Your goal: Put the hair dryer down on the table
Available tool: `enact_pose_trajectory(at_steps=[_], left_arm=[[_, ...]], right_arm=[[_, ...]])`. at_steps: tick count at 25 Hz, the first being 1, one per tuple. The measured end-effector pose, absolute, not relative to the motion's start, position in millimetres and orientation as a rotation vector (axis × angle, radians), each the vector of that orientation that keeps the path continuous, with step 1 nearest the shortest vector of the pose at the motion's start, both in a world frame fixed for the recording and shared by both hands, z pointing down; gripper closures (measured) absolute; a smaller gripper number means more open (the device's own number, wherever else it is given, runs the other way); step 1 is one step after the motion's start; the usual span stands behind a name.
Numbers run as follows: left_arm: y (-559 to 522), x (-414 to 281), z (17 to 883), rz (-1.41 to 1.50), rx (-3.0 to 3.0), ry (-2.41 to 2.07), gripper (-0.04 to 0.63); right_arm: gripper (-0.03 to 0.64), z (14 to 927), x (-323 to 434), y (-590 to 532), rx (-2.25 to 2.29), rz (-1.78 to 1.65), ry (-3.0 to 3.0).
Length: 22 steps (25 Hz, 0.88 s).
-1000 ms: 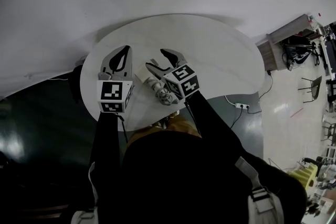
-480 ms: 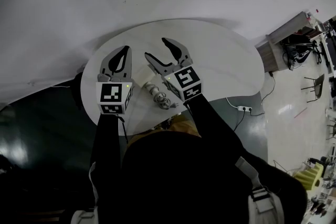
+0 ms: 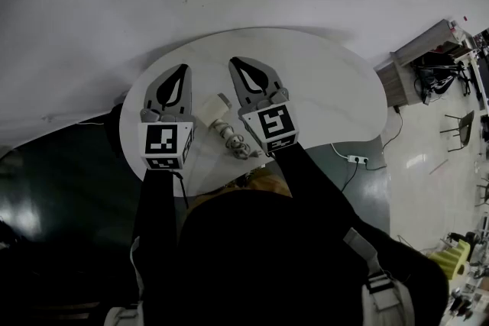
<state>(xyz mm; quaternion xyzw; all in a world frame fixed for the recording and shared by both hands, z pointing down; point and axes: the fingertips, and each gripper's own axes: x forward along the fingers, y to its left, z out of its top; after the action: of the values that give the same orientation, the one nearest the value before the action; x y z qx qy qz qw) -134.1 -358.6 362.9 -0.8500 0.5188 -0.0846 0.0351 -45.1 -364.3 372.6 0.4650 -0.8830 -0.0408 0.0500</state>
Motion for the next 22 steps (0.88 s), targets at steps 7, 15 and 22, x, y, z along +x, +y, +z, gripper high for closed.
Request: enact_pose_trajectory(at_steps=[7, 15, 22], left_arm=[[-359, -131, 360, -0.236, -2.616, 1.589, 0.578], [-358, -128, 364, -0.257, -2.630, 1.585, 0.578], [-358, -124, 366, -0.266, -2.647, 1.577, 0.578]], right_arm=[[0.589, 374, -49, -364, 1.400, -0.112, -2.694], [0.591, 377, -44, -365, 1.397, -0.076, -2.684], [0.591, 383, -40, -369, 1.403, -0.033, -2.674]])
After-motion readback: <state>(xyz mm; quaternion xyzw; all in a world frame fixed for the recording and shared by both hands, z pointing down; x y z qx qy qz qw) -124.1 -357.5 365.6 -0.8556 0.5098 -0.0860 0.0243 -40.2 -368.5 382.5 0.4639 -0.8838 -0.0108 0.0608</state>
